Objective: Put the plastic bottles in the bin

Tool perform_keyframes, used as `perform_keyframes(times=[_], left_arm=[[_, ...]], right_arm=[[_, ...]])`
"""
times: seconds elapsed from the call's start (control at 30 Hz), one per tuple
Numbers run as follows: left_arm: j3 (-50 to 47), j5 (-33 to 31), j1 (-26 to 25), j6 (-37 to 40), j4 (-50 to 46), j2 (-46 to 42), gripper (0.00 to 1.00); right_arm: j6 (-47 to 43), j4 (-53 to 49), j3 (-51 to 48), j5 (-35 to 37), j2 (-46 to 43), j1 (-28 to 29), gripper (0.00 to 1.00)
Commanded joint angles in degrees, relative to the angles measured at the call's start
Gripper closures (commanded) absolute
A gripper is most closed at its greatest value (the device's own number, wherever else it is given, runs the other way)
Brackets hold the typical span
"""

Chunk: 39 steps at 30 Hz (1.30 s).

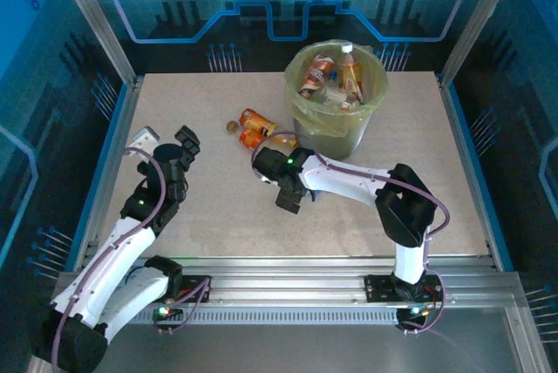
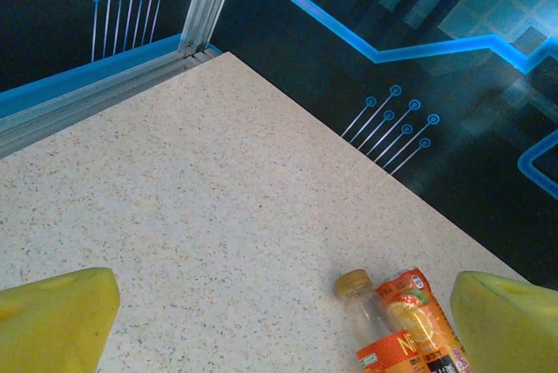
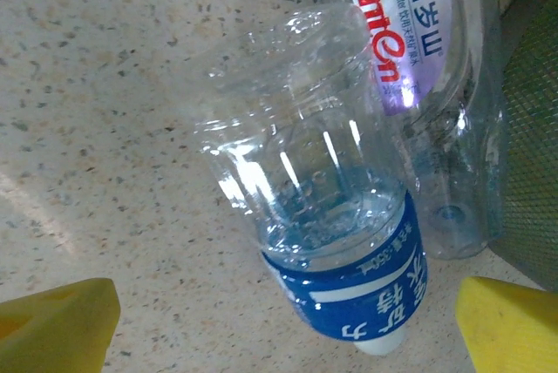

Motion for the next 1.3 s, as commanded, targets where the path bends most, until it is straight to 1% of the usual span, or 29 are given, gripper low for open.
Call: perform_keyframes(times=[0.0, 0.17, 0.33, 0.5, 0.63, 0.7, 0.77, 0.87, 1.0, 1.03, 1.1, 1.13, 1.2, 1.27], left_arm=[[-0.49, -1.47, 0.89, -1.33, 0.55, 0.26, 0.01], [-0.42, -1.30, 1.09, -1.46, 0.54, 0.45, 0.01], [-0.33, -1.05, 1.24, -1.77, 0.52, 0.78, 0.01], [-0.16, -0.97, 1.33, -1.86, 0.54, 1.26, 0.01], [-0.13, -0.86, 1.46, -2.11, 0.52, 1.39, 0.01], [-0.18, -0.87, 1.42, -2.38, 0.54, 1.50, 0.01], [-0.25, -0.88, 1.40, -2.45, 0.54, 1.60, 0.01], [-0.25, -0.93, 1.50, -2.48, 0.43, 1.71, 0.01], [-0.24, -0.69, 1.50, -2.56, 0.22, 1.72, 0.01], [-0.29, -0.72, 1.50, -2.59, 0.11, 1.70, 0.01], [-0.25, -0.79, 1.58, -2.57, -0.17, 1.54, 0.01], [-0.25, -0.86, 1.59, -2.56, -0.31, 1.49, 0.01], [-0.24, -0.88, 1.59, -2.57, -0.36, 1.36, 0.01], [-0.16, -0.93, 1.55, -2.57, -0.47, 1.19, 0.01]], right_arm=[[-3.40, 1.30, 1.93, -0.42, 2.34, -1.58, 0.00], [-5.13, 1.90, 2.87, -0.75, 4.81, -2.89, 0.00], [-5.98, 1.90, 3.30, -2.55, 6.90, -3.34, 0.01], [-5.59, 1.28, 2.58, -5.99, 7.59, -3.33, 0.06], [-4.63, 0.14, 1.75, -7.73, 6.99, -2.64, 0.11], [-4.15, -0.04, 0.88, -9.81, 6.26, -2.38, 0.13], [-3.76, -0.08, 0.13, -11.60, 5.75, -2.36, 0.14], [-3.52, -0.56, -1.05, -11.74, 5.99, -2.47, 0.08], [-3.25, -1.32, -1.60, -12.14, 7.34, -2.91, 0.08], [-3.21, -1.36, -1.73, -12.26, 7.58, -2.90, 0.09], [-3.09, -1.58, -1.53, -13.16, 7.81, -2.93, 0.15], [-3.00, -1.54, -1.45, -13.59, 7.82, -2.87, 0.20], [-2.82, -1.62, -1.25, -13.89, 7.35, -2.68, 0.33], [-2.56, -1.95, -0.68, -14.23, 6.63, -2.37, 0.41]])
